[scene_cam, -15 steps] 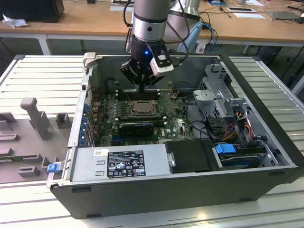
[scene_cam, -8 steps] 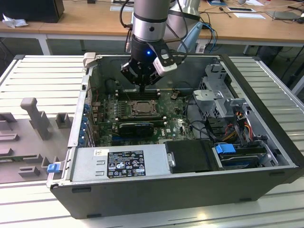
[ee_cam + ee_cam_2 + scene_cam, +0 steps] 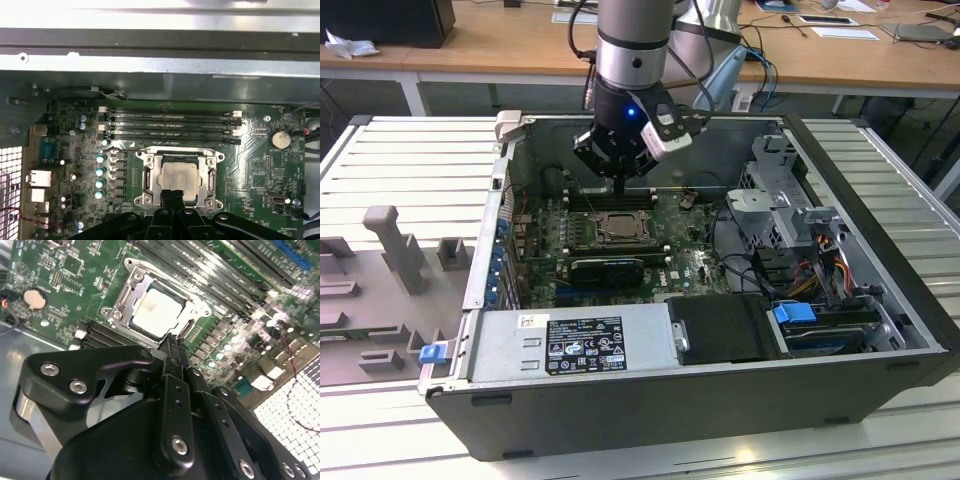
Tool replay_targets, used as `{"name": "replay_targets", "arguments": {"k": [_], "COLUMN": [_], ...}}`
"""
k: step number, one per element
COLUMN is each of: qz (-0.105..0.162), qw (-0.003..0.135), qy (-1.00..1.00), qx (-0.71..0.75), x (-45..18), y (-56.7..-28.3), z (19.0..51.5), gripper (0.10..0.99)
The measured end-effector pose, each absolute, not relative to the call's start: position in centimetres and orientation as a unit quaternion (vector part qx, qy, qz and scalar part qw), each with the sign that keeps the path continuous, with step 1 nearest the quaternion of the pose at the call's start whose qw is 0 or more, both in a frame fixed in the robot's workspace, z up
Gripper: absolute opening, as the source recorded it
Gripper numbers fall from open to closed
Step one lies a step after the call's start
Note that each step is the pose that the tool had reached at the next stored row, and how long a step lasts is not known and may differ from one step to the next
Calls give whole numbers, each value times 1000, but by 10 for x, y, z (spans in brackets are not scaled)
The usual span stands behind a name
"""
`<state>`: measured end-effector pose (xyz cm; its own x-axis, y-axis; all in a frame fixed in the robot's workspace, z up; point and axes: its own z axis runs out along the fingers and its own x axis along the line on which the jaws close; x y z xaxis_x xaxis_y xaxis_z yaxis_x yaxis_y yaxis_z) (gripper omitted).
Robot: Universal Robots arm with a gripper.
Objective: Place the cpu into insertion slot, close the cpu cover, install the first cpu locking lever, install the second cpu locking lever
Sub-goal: 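Install the first cpu locking lever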
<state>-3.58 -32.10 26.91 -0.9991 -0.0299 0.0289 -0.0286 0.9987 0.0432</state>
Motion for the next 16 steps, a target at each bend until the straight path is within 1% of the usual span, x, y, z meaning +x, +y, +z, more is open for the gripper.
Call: {"name": "replay_targets", "arguments": {"k": [3,16], "qz": [-22,-22], "qw": [13,12], "qy": [-1000,-1000], "qx": [15,15], "x": [-37,-40], "y": [-321,-321], "z": [269,269], "gripper": [106,106]}}
